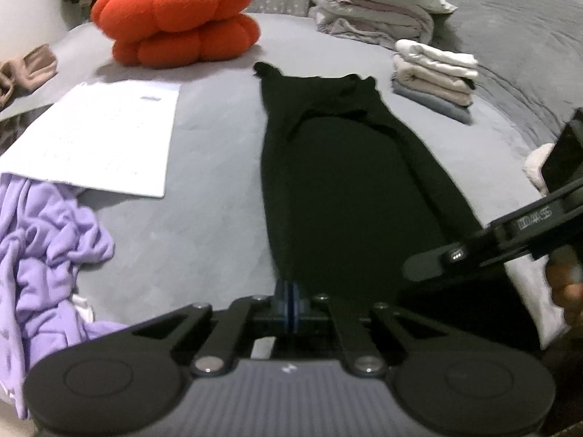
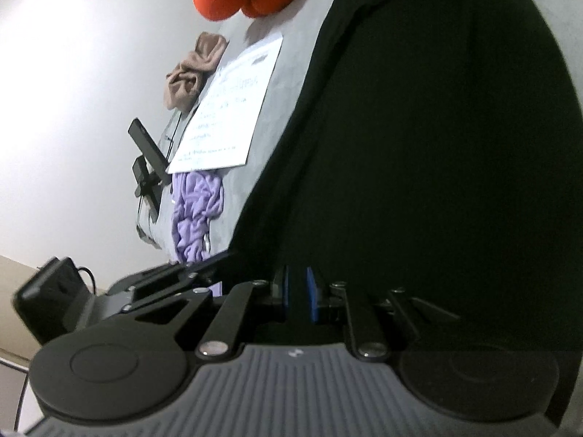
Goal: Fold clothes
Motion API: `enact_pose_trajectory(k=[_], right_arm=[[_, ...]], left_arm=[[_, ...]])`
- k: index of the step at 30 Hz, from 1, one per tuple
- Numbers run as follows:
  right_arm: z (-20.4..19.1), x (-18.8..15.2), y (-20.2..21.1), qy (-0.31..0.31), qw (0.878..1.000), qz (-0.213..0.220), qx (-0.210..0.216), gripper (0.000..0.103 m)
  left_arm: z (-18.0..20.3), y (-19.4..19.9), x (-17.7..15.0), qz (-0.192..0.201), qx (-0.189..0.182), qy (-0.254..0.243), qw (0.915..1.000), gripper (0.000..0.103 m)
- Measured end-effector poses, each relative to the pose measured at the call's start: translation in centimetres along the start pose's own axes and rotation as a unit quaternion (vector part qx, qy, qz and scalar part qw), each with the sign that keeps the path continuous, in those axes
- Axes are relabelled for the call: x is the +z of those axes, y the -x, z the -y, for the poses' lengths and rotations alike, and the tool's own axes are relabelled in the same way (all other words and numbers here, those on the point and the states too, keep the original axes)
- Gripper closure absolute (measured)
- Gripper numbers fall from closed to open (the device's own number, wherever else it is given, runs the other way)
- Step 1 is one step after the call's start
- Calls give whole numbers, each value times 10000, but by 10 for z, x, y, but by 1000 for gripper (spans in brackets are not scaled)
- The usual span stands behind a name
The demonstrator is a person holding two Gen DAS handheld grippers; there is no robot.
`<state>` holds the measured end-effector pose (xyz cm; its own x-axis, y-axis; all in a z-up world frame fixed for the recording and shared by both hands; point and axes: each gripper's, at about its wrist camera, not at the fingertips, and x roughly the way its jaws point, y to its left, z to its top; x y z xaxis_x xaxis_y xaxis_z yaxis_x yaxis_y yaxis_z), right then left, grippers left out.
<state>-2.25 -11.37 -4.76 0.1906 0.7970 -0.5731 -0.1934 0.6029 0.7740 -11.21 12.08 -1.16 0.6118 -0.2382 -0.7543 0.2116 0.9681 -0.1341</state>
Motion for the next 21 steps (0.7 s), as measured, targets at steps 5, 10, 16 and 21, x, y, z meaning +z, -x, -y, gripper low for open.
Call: enact_pose_trajectory(k=[5,10,16,21], right_arm=[[-3,-17,-11,195,9989,-421,22,86],[-8,-37,-22,445,9950,-897,31,86],[-11,-71,-29,786,9848,-1546,46,86],[-5,-96,-32,994,9731,-2072,-135,86]], left_arm=[[13,5,5,9,-204,-88,9998,101],[18,7,9,6,-305,-69,9995,101],[12,4,3,-141,-271,-49,9995,100],[-2,-2,-18,-403,-254,8,9989,89]])
